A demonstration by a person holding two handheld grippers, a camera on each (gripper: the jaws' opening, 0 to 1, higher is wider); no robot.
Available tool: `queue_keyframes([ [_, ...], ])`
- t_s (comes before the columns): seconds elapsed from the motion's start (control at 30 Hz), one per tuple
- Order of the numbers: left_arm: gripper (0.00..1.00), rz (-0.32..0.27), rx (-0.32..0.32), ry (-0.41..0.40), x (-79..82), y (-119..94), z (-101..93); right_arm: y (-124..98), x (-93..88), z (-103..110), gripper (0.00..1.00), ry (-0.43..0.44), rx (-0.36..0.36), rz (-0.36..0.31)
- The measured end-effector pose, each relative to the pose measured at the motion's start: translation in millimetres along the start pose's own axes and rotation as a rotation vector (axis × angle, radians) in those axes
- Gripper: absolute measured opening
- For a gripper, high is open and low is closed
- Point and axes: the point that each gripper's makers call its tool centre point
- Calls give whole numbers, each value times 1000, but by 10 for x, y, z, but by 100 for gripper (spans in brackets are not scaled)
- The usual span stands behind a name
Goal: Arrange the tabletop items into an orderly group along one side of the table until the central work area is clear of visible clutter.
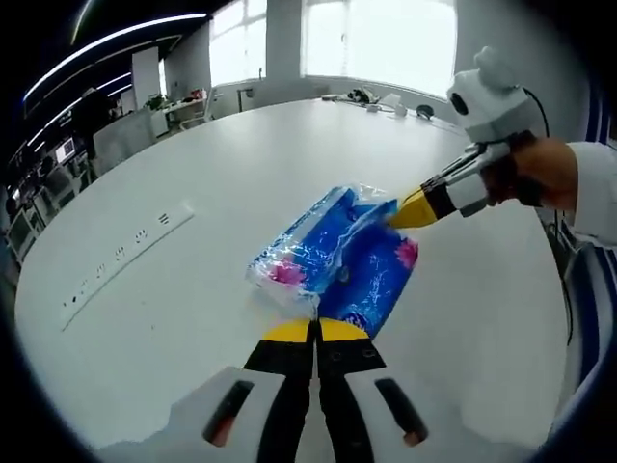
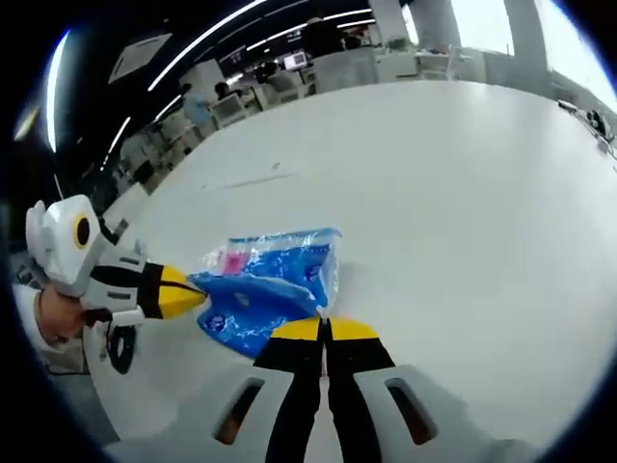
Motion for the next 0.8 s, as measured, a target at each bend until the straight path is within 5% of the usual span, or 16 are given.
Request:
queue_keyframes([
  [0.8,0,-30,-48,1,249,242,-76,-19,129,-337,0,-17,-80,-8],
])
Point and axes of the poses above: the point that each gripper's makers call its tool centre point, and the gripper's own axes: y roughly forward along the fingers, z roughly to its left, x roughly out of its top, and after that the axes turned 15 degrees about -x, right-handed
